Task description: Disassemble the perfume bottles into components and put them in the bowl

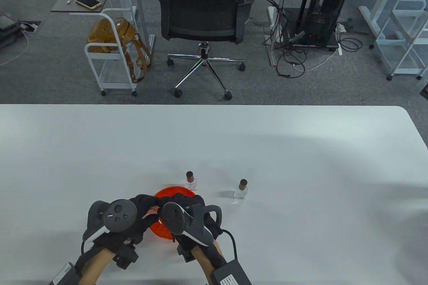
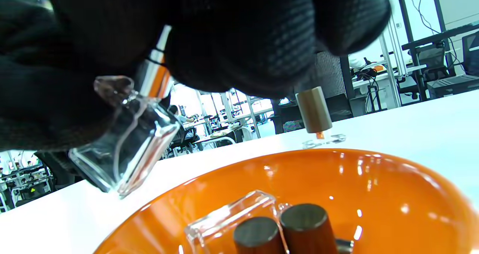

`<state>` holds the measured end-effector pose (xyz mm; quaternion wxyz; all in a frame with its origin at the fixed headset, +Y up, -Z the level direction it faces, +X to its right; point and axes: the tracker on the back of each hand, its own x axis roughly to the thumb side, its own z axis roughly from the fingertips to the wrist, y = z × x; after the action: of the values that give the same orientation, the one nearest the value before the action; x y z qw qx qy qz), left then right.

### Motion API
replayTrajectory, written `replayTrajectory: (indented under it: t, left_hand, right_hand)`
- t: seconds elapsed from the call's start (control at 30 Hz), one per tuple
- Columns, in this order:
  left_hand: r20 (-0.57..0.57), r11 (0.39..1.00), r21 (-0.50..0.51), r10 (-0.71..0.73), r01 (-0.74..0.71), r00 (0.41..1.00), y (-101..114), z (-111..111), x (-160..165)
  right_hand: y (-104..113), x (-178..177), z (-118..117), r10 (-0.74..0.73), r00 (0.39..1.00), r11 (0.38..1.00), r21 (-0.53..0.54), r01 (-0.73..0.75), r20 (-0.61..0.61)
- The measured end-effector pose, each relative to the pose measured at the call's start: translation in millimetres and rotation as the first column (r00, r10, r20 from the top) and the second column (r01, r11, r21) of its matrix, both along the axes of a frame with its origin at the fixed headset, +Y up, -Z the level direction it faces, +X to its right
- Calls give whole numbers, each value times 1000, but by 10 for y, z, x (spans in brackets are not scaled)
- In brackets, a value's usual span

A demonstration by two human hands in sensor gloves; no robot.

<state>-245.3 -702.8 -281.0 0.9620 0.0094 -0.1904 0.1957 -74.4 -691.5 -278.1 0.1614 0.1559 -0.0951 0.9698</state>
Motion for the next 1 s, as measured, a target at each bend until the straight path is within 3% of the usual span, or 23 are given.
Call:
replayTrajectory:
  t: [0.87,1.0]
  left_hand:
    - [-8,1000,-13,8,-8,1000,-6,-14,-27]
    - [-43,1000,5,-4,4,999,4,-26,-36]
  right_hand:
    - [15,10,-7,-31,999,999,-14,31,8]
    - [133,145,-31,-67,998,998,-1,67,8]
